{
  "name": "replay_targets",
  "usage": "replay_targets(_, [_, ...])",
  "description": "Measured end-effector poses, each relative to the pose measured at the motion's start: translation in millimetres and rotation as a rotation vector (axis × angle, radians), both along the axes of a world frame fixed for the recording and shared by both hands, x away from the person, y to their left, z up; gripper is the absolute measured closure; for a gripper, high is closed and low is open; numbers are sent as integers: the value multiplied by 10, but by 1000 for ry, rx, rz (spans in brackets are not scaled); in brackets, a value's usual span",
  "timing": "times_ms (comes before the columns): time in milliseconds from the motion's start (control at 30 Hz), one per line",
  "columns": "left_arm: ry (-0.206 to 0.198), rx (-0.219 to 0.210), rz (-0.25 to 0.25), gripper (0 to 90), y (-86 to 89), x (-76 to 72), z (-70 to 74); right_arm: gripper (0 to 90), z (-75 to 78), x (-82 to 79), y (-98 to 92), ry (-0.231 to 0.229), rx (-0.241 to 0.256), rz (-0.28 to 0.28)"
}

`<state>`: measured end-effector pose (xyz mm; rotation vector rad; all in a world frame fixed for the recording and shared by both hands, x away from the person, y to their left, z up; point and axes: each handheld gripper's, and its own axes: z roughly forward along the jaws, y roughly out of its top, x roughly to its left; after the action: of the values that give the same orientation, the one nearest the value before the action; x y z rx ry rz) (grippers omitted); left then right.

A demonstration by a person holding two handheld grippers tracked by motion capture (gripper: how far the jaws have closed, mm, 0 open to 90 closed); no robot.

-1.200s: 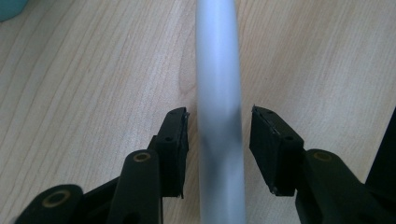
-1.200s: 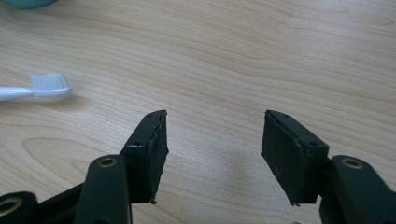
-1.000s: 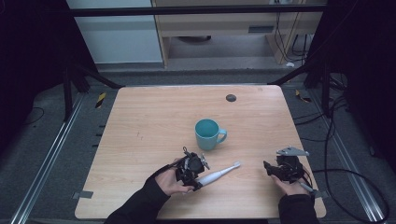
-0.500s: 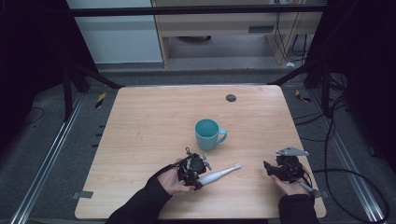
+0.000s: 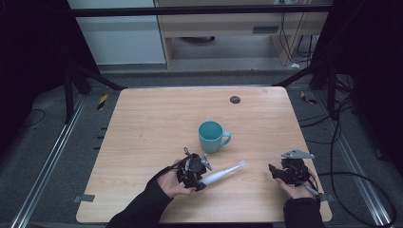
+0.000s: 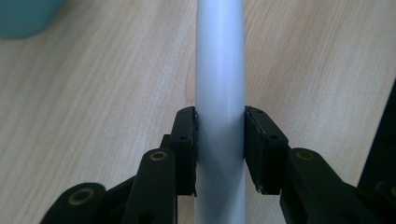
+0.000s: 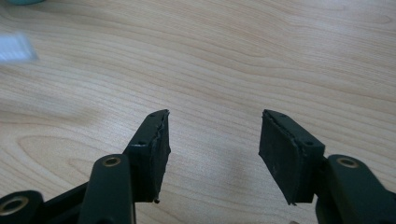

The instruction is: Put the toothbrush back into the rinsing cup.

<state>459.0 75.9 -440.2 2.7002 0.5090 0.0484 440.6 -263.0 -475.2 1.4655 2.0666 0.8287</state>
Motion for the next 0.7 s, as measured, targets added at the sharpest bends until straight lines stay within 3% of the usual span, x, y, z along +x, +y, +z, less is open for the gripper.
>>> replay_targets(333, [-61, -68, 42, 661, 266, -61, 218, 430, -5, 1, -17, -2, -3, -7])
replay_targets(700, [-138, -217, 136, 660, 640, -22, 579, 426, -13, -2, -33, -7, -4, -14])
